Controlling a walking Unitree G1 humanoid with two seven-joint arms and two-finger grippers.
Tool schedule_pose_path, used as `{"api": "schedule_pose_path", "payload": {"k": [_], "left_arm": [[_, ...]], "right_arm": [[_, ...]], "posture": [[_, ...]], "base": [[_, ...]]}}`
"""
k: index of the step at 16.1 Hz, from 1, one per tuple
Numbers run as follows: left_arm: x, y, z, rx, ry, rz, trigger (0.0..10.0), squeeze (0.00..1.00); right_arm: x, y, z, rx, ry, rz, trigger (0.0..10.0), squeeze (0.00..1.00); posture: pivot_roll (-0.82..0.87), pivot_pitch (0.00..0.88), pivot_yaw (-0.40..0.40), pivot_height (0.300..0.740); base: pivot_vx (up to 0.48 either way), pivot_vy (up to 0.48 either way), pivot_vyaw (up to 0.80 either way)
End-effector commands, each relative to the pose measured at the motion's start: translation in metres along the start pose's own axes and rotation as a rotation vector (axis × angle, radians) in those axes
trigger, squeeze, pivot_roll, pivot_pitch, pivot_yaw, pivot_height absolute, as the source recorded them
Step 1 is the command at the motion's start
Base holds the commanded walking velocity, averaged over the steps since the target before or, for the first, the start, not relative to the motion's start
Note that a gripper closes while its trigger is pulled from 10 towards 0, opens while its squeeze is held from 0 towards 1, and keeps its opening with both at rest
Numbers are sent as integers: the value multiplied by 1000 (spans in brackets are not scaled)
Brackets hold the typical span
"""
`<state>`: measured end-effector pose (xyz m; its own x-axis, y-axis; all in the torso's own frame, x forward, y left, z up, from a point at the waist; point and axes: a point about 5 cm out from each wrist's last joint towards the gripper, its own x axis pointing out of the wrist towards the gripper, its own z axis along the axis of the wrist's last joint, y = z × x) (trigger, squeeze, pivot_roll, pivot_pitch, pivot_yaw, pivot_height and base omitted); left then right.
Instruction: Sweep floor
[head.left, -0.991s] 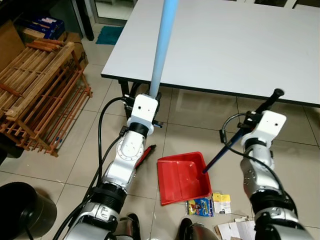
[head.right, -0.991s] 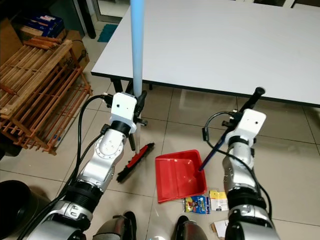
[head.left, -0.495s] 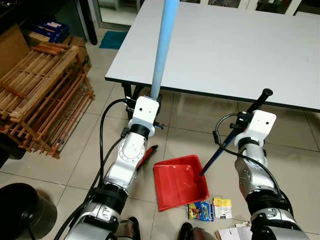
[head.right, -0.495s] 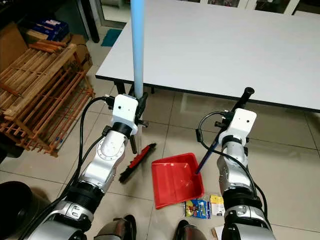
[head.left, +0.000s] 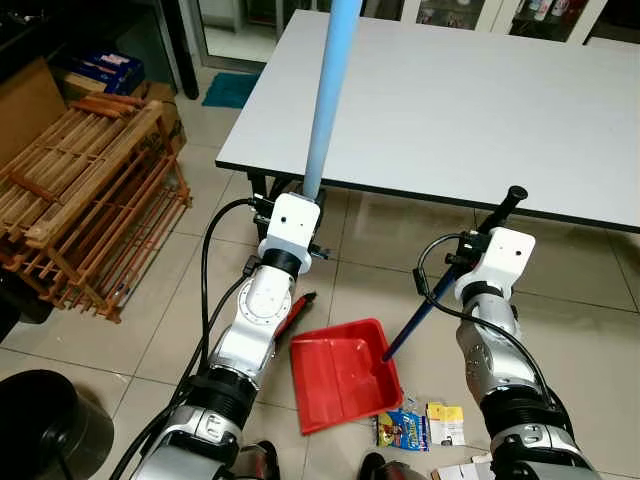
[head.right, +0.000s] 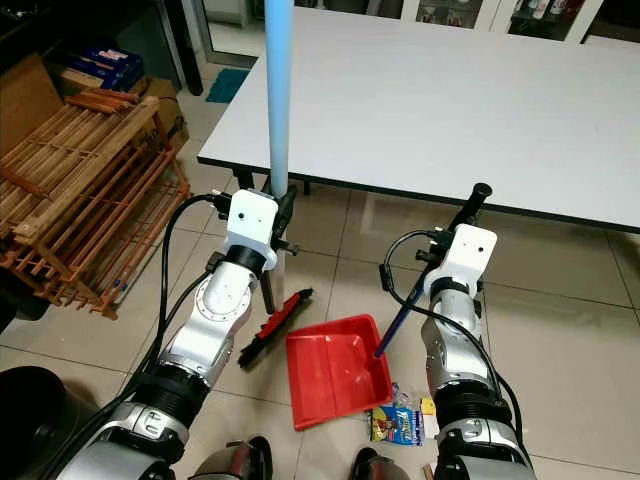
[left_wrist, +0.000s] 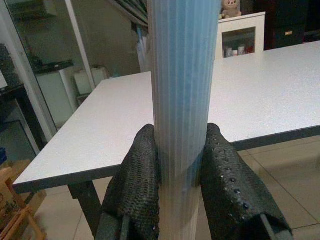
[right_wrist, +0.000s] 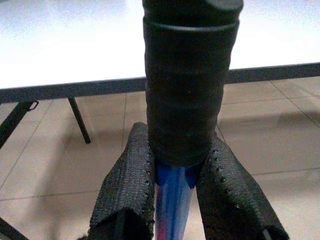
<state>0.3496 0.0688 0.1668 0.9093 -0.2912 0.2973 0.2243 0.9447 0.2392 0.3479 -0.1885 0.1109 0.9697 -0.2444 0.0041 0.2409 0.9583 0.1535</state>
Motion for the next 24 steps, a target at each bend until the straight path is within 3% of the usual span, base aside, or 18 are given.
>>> {"api": "schedule_pose_path", "payload": {"k": [1,17,24], "left_arm": [[1,-5,8,-3,-56,-6,10000,0],[1,-5,8,-55,-44,13,10000,0],[2,-4,8,-53,-42,16,10000,0]], "right_arm": [[0,-3,7,12,-29,-4,10000,0],[0,-8,4,27,-2,-22,10000,0],[0,-8,5,32,-1,-27,10000,0]], "posture": [[31,106,-37,740],[30,164,-44,740],[34,172,-43,740]], "base": [[0,0,0],[0,0,0],[0,391,0]]}}
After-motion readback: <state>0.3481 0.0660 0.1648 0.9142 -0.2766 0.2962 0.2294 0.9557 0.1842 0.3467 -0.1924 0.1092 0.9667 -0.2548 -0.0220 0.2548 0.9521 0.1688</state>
